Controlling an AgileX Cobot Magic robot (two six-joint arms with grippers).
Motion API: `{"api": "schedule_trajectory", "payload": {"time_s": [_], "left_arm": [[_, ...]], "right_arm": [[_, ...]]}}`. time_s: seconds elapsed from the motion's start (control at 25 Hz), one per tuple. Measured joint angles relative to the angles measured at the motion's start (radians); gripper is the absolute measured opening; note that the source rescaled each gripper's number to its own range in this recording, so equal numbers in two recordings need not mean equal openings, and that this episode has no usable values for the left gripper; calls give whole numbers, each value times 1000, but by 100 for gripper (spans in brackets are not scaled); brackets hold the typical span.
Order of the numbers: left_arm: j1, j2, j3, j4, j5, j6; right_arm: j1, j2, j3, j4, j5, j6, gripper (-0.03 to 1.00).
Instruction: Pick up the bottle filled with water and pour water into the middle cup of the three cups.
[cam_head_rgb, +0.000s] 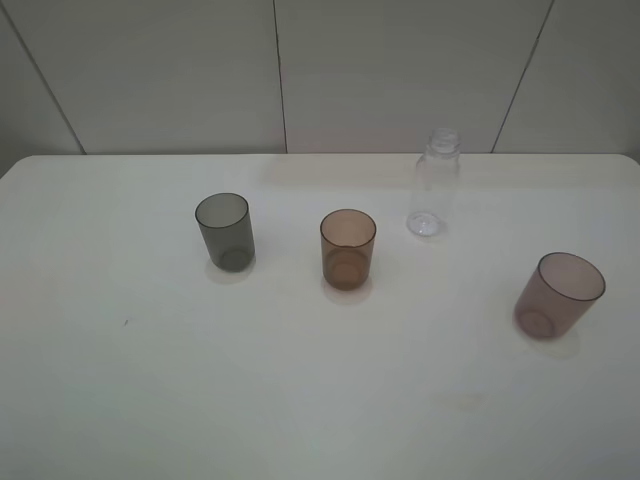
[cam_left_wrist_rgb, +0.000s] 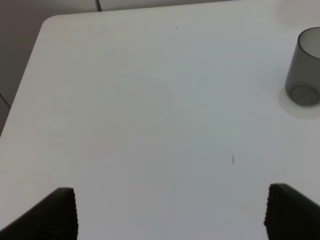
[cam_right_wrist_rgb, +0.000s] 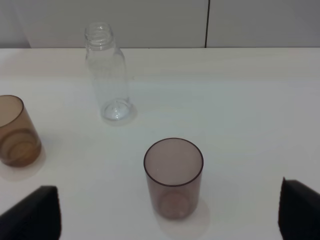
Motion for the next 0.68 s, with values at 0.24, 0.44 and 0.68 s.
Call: {"api": "schedule_trajectory", "payload": {"time_s": [0.24,0.44,0.68], "left_arm": [[0,0,0,0,0,0],[0,0,0,0,0,0],[0,0,0,0,0,0]], "right_arm": [[0,0,0,0,0,0,82],[0,0,0,0,0,0,82],[0,0,0,0,0,0,82]]}}
